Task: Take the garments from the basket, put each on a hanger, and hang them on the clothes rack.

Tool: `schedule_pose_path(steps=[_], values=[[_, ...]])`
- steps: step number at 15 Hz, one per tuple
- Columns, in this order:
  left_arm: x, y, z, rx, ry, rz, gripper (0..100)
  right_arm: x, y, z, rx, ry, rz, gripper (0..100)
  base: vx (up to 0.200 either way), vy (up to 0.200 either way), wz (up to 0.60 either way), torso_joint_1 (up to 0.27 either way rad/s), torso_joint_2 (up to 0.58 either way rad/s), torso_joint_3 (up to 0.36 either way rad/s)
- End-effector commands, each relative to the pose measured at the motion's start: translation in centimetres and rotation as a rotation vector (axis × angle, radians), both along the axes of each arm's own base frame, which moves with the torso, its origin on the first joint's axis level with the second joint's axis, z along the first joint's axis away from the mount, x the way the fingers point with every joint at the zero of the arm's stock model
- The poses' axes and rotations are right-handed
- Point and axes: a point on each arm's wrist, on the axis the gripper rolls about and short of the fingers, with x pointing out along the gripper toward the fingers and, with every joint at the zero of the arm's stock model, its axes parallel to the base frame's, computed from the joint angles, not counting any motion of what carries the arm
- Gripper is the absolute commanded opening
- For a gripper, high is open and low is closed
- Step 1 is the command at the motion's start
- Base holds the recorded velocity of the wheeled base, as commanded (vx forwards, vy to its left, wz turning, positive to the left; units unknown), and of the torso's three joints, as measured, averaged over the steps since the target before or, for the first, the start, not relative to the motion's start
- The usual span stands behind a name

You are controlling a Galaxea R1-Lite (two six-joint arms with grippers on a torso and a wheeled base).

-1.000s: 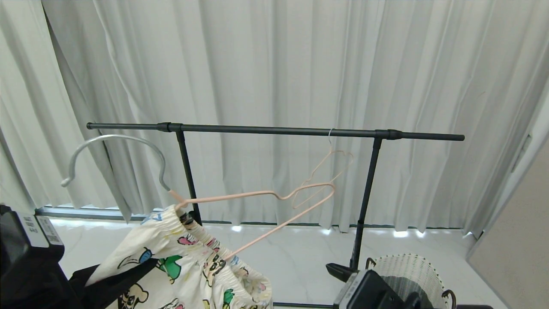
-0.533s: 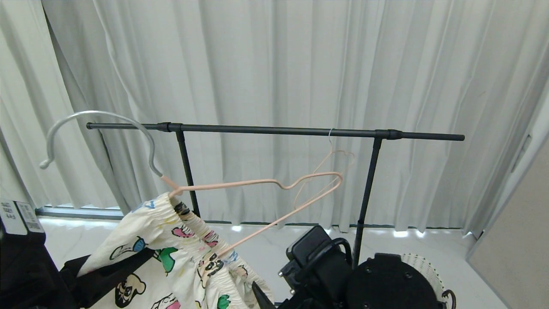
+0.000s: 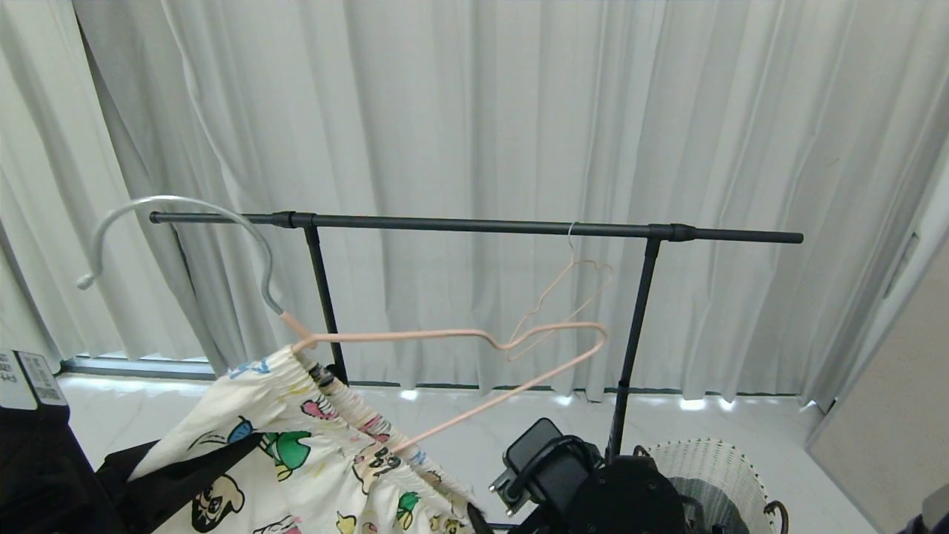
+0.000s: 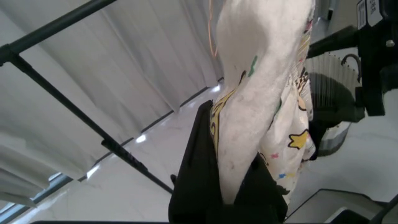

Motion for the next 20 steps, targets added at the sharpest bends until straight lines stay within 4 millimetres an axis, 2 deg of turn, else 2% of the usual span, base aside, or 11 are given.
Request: schedule_pose_path(steps=[1,4,7,12,15,17,20], values=[[-0.1,0.1,-0.3,0.003,0.004,0.003,0,1.3,-2.0,0.1,-0.020,-0.001,-0.061,100,0.000,0.000,0.00,0.000,0.00,0.000],[-0.1,0.3,-1.4,0.040,0.025,0.033,0,3.1,-5.2,0.4,-0.064,-0.018,-0.149,100,0.000,0.000,0.00,0.000,0.00,0.000],[-0.3,0.6,-2.9,0.104,0.042,0.071,0,4.2,-7.1,0.9,-0.065,-0.025,-0.216,100,0.000,0.000,0.00,0.000,0.00,0.000],[-1.5,1.7,-6.1,0.295,0.021,0.013,0,4.5,-7.5,1.3,-0.056,-0.032,-0.232,100,0.000,0.000,0.00,0.000,0.00,0.000],[-1.8,2.3,-7.5,0.371,0.034,0.070,0,4.3,-7.6,1.7,-0.051,-0.047,-0.223,100,0.000,0.000,0.00,0.000,0.00,0.000],[-1.7,2.6,-8.4,0.438,0.049,0.112,0,2.8,-7.0,2.7,-0.063,-0.093,-0.132,100,0.000,0.000,0.00,0.000,0.00,0.000],[-1.4,2.6,-8.3,0.447,0.058,0.171,0,-1.3,-4.7,2.8,-0.060,-0.108,0.050,100,0.000,0.000,0.00,0.000,0.00,0.000]])
